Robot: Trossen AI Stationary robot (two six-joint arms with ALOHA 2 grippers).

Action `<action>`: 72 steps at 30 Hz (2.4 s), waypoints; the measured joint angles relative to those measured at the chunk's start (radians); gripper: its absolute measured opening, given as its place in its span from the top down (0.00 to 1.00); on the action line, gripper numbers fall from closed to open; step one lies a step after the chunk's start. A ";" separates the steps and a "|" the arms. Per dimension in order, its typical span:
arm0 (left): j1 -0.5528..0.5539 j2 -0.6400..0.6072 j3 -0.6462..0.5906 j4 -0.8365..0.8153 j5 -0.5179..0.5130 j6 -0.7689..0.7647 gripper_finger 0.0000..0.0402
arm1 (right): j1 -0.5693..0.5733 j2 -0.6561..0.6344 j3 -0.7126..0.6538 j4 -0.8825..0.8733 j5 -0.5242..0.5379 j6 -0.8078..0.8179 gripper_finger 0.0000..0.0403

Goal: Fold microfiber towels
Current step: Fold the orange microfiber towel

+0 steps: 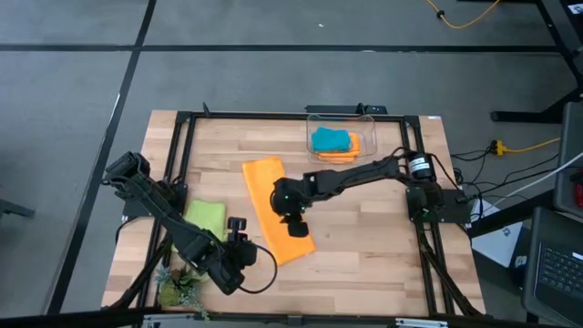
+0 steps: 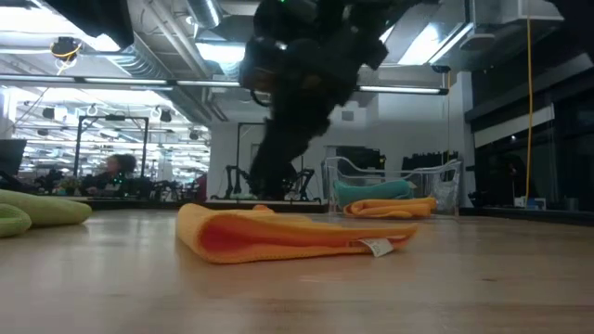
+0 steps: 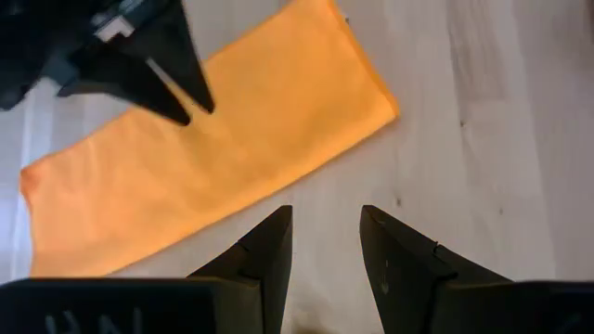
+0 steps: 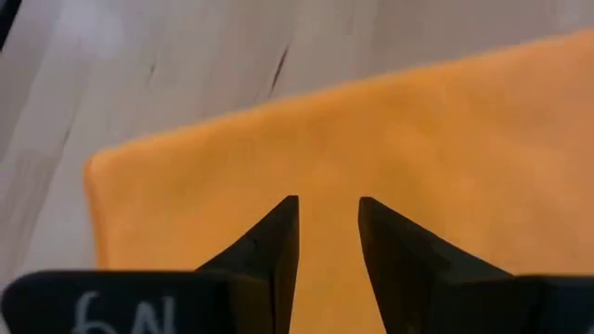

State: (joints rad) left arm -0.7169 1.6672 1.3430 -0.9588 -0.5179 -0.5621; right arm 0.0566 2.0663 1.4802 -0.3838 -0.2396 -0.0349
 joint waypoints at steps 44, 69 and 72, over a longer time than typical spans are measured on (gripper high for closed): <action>0.228 0.000 0.000 0.185 -0.194 -0.191 0.69 | 0.315 -0.937 -0.774 -0.097 0.610 0.348 0.71; 0.155 0.000 0.000 0.126 0.151 -0.104 0.63 | 0.294 -0.774 -0.781 0.352 0.559 0.292 0.71; 0.152 0.000 0.000 0.129 0.142 -0.108 0.57 | 0.275 -0.736 -0.781 0.365 0.558 0.314 0.71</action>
State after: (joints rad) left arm -0.5652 1.6676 1.3430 -0.8301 -0.3756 -0.6705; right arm 0.3320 1.3305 0.6994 -0.0187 0.3187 0.2788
